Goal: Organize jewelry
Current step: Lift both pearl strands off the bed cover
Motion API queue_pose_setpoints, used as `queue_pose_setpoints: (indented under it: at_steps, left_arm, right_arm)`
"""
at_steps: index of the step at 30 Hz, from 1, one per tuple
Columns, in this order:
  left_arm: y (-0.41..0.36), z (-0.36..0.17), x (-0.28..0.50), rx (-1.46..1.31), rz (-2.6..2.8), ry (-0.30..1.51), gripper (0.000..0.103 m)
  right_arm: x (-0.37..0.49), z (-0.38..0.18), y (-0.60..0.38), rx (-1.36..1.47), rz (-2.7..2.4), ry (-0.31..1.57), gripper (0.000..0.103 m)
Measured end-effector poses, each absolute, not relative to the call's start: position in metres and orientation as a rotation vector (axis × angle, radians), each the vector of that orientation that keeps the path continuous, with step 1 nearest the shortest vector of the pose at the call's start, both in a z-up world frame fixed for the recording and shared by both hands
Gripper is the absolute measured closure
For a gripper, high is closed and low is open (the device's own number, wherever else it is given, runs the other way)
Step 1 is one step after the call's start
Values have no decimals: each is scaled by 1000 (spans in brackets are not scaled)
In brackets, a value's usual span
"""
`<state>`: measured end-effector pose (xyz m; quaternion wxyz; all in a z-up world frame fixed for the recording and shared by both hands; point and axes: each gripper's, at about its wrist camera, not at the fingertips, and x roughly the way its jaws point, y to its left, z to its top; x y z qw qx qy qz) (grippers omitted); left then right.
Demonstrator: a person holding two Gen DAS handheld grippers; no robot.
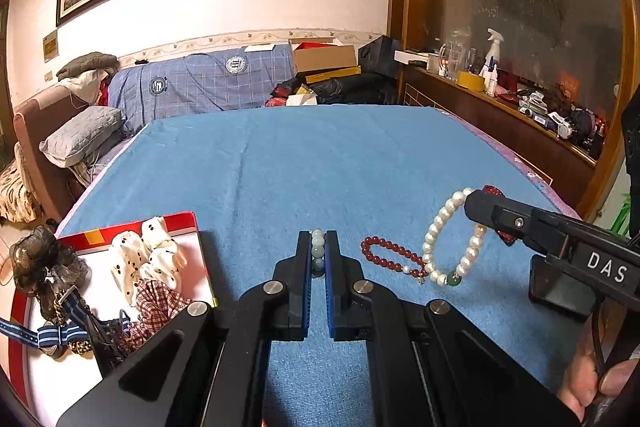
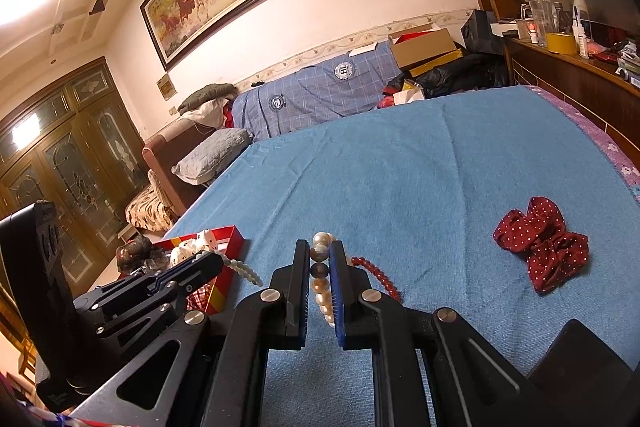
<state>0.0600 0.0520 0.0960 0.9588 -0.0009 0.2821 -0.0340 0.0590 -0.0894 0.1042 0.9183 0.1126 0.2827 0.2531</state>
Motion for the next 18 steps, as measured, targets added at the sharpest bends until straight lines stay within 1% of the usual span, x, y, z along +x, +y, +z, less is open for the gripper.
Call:
queue_pose_setpoints:
  at_steps: [18]
  left_arm:
    - [55,104,50,-31,-67,536,98]
  right_arm:
    - [57,104,-82,213,531,583,93]
